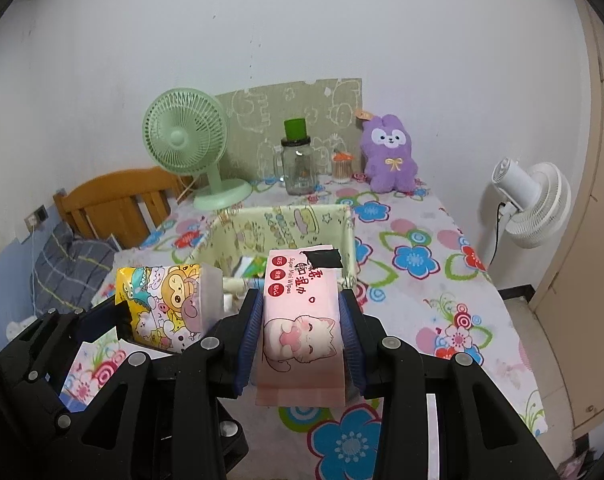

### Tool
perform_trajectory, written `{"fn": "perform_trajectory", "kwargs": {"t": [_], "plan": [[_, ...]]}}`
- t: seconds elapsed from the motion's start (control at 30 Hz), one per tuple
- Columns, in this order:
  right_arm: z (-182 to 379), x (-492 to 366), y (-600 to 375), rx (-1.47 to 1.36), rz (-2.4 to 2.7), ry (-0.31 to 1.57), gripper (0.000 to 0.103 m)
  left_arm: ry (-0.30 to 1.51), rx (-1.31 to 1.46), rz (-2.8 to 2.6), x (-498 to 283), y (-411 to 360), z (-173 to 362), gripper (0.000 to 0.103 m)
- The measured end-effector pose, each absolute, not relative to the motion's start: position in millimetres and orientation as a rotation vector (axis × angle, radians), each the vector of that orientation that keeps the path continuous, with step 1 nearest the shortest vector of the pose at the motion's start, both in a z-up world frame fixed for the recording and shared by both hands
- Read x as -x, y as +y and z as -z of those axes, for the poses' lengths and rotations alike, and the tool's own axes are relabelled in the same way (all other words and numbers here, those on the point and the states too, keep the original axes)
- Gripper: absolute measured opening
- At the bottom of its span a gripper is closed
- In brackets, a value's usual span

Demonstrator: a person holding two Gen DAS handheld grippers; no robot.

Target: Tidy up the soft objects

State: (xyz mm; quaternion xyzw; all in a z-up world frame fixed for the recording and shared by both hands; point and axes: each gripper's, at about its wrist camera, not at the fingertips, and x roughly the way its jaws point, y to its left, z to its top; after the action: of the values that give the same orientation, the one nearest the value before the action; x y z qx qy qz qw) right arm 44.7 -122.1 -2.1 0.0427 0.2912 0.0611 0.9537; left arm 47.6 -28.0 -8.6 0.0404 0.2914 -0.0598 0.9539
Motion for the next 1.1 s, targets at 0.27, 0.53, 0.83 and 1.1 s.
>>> {"fn": "perform_trajectory", "kwargs": {"t": [0.27,0.53,0.83,1.1], "plan": [[-16,-49,-121,-0.093,-0.115,0.561,0.041,0.569,-0.066,0.125,-56,-26,-8,0.078],[-26,-64,-116,-0.089,-0.118,0.546,0.042,0.558,-0.052,0.120,-70,-24,-15,0.078],[-29,-87,-110,-0.087,-0.117,0.548,0.042,0.567,-0.036,0.106,-95,-18,-14,0.078],[-22,-114,-105,-0.094,-0.121,0.569,0.042,0.584,-0.032,0.093,-117,-14,-8,0.078]]}}
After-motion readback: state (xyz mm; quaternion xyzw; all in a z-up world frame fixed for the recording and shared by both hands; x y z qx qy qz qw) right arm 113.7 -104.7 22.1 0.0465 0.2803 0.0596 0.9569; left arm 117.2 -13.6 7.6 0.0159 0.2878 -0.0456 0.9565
